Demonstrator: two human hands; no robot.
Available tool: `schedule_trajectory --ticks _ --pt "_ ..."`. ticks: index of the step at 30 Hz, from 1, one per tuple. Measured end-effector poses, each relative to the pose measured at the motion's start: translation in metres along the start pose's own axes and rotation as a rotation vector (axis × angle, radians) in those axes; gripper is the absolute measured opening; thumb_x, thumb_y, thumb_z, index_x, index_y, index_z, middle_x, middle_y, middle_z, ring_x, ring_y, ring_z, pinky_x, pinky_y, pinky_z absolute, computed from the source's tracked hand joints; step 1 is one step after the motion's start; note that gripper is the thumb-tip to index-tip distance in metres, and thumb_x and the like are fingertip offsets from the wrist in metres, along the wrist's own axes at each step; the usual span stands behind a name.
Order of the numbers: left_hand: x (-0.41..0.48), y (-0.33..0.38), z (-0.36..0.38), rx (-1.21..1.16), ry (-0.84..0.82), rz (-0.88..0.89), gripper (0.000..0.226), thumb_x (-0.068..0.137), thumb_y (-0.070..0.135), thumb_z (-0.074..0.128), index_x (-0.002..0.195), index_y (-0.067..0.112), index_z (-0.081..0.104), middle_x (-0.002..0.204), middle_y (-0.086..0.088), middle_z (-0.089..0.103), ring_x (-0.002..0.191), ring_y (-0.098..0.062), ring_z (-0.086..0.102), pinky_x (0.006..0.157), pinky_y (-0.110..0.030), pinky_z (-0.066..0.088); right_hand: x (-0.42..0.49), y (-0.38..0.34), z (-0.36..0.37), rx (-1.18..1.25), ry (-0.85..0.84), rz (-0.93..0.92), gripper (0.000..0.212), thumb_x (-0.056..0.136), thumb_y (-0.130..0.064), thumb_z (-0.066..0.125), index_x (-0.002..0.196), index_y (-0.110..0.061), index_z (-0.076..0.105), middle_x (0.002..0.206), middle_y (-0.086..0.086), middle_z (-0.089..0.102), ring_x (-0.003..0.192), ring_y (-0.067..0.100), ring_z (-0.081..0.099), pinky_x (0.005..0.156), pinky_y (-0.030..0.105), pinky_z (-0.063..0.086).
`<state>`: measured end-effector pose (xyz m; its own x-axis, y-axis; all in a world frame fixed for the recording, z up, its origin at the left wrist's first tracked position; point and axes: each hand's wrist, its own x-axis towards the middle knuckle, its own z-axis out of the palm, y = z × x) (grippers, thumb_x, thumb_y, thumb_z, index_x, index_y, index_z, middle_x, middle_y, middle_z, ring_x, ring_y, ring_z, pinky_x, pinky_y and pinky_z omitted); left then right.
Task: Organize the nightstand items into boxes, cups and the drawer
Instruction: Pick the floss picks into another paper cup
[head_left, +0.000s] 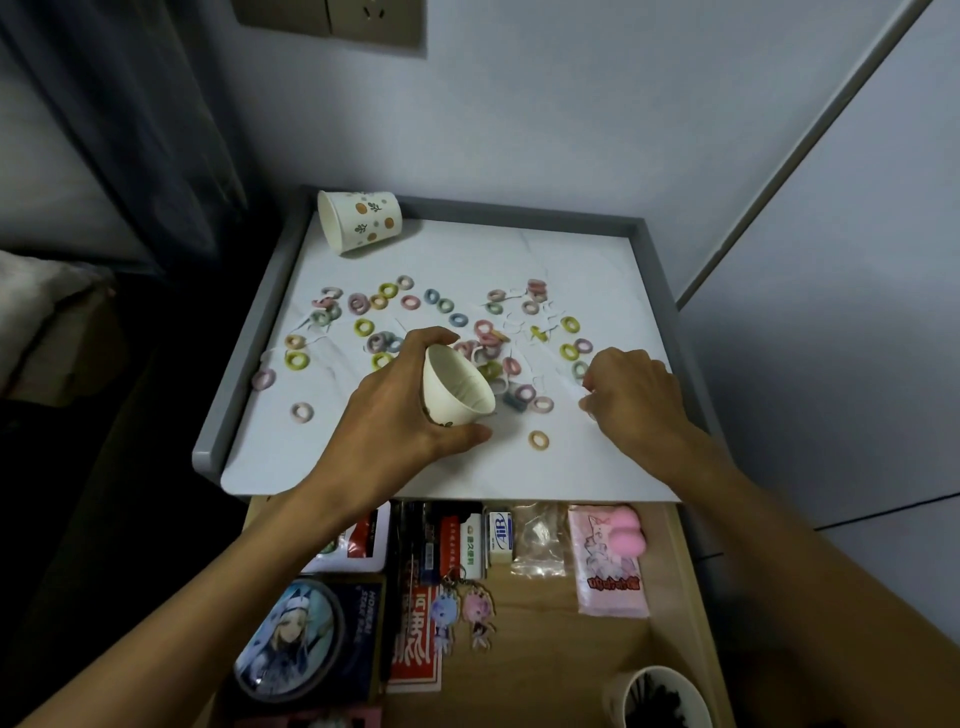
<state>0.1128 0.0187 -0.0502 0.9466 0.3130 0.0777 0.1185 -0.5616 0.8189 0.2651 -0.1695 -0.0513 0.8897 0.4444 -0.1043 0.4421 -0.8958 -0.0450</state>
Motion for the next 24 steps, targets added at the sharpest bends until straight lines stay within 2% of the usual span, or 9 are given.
schedule_trajectory --ticks 6,10,14,16,19,22,24 --pt "0.000 0.000 0.002 0.001 -0.004 -0.004 0.079 0.070 0.038 0.086 0.133 0.036 0.039 0.111 0.013 0.058 0.095 -0.011 0.059 0.077 -0.029 0.052 0.004 0.001 -0.001 0.090 -0.068 0.015 0.020 0.091 -0.020 0.071 0.100 -0.004 0.066 0.092 0.013 0.068 0.082 0.029 0.066 0.073 0.036 0.056" --pt "0.000 -0.001 0.003 0.004 -0.012 0.002 0.078 0.071 0.038 0.086 0.132 0.036 0.038 0.111 0.014 0.058 0.094 -0.008 0.059 0.075 -0.023 0.050 0.002 -0.001 -0.002 0.049 -0.069 0.000 0.022 0.092 -0.021 0.068 0.105 -0.005 0.062 0.087 0.010 0.064 0.085 0.030 0.066 0.068 0.031 0.049" --pt "0.000 -0.001 0.003 0.013 -0.011 0.001 0.078 0.070 0.039 0.086 0.132 0.037 0.038 0.108 0.018 0.056 0.093 -0.005 0.059 0.073 -0.019 0.049 -0.001 -0.005 -0.002 -0.074 -0.070 -0.026 0.022 0.096 -0.018 0.062 0.113 -0.005 0.059 0.103 0.013 0.067 0.094 0.031 0.066 0.068 0.030 0.043" --pt "0.000 -0.001 0.003 0.012 -0.013 -0.001 0.078 0.070 0.038 0.087 0.132 0.037 0.038 0.108 0.018 0.056 0.093 -0.007 0.059 0.074 -0.022 0.050 -0.002 -0.007 -0.001 -0.137 -0.067 -0.044 0.017 0.097 -0.013 0.059 0.111 -0.006 0.062 0.107 0.013 0.067 0.096 0.030 0.066 0.070 0.031 0.045" --pt "-0.001 0.000 0.003 0.015 -0.015 0.003 0.078 0.070 0.037 0.087 0.132 0.036 0.039 0.107 0.019 0.056 0.094 -0.007 0.059 0.076 -0.025 0.052 -0.003 -0.006 -0.003 -0.157 -0.041 -0.064 0.020 0.098 -0.014 0.058 0.116 -0.004 0.060 0.109 0.014 0.067 0.097 0.030 0.066 0.069 0.030 0.044" --pt "-0.001 -0.001 0.003 0.015 -0.019 0.001 0.078 0.070 0.036 0.087 0.132 0.036 0.039 0.106 0.022 0.055 0.093 -0.007 0.059 0.077 -0.028 0.053 0.002 -0.002 -0.010 -0.039 -0.012 -0.071 0.022 0.098 -0.019 0.059 0.115 -0.005 0.059 0.107 0.015 0.067 0.092 0.030 0.066 0.072 0.033 0.051" --pt "-0.001 -0.001 0.003 0.021 -0.023 0.002 0.079 0.069 0.037 0.087 0.132 0.036 0.039 0.105 0.023 0.054 0.093 -0.008 0.060 0.078 -0.030 0.053 0.007 -0.003 -0.019 0.163 -0.036 -0.077 0.019 0.097 -0.021 0.061 0.110 -0.007 0.062 0.100 0.010 0.067 0.082 0.021 0.065 0.069 0.030 0.054"
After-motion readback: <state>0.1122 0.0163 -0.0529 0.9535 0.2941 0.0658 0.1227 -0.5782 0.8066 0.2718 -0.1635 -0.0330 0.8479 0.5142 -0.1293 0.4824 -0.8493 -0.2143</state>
